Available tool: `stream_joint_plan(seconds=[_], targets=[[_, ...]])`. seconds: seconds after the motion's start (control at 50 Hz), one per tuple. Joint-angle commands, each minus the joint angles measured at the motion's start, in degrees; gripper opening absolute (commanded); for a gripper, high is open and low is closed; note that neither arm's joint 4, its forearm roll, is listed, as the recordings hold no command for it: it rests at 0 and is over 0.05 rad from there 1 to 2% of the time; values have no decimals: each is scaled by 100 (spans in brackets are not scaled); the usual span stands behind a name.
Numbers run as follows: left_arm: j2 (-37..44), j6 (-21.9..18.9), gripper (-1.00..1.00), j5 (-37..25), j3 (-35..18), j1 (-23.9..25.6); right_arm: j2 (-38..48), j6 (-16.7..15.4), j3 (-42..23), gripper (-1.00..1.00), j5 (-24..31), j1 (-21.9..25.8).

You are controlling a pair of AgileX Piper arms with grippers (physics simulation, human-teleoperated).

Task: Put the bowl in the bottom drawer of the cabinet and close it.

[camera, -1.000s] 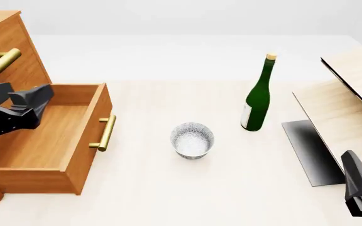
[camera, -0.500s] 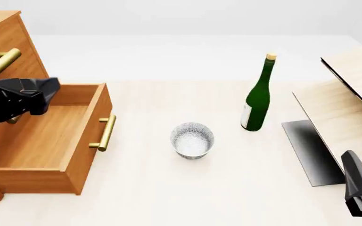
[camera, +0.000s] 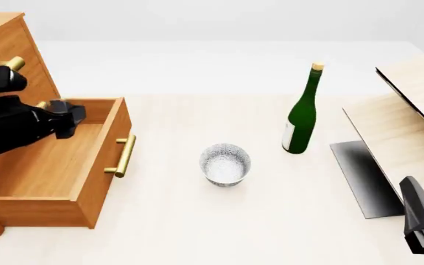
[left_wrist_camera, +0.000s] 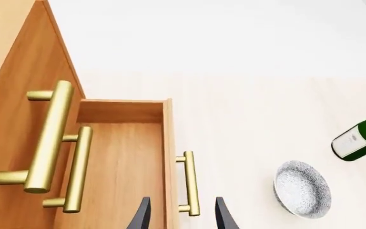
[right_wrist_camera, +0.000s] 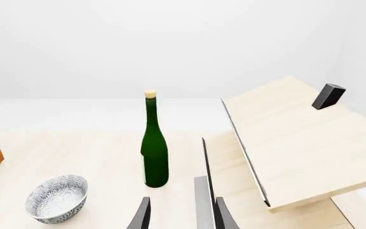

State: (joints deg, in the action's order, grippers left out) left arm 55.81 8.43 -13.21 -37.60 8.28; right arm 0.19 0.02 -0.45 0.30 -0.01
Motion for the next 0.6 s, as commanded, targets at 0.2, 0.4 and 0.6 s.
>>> stream_joint_plan(seconds=[0.2, 0.4, 0.6], targets=[[51, 66, 100, 303, 445, 135, 1, 0, 0, 100, 1, 0], [264, 263, 100, 387, 587, 151, 1, 0, 0, 100, 1, 1], [392, 406, 100, 455, 730, 153, 1, 0, 0, 100, 1, 0]])
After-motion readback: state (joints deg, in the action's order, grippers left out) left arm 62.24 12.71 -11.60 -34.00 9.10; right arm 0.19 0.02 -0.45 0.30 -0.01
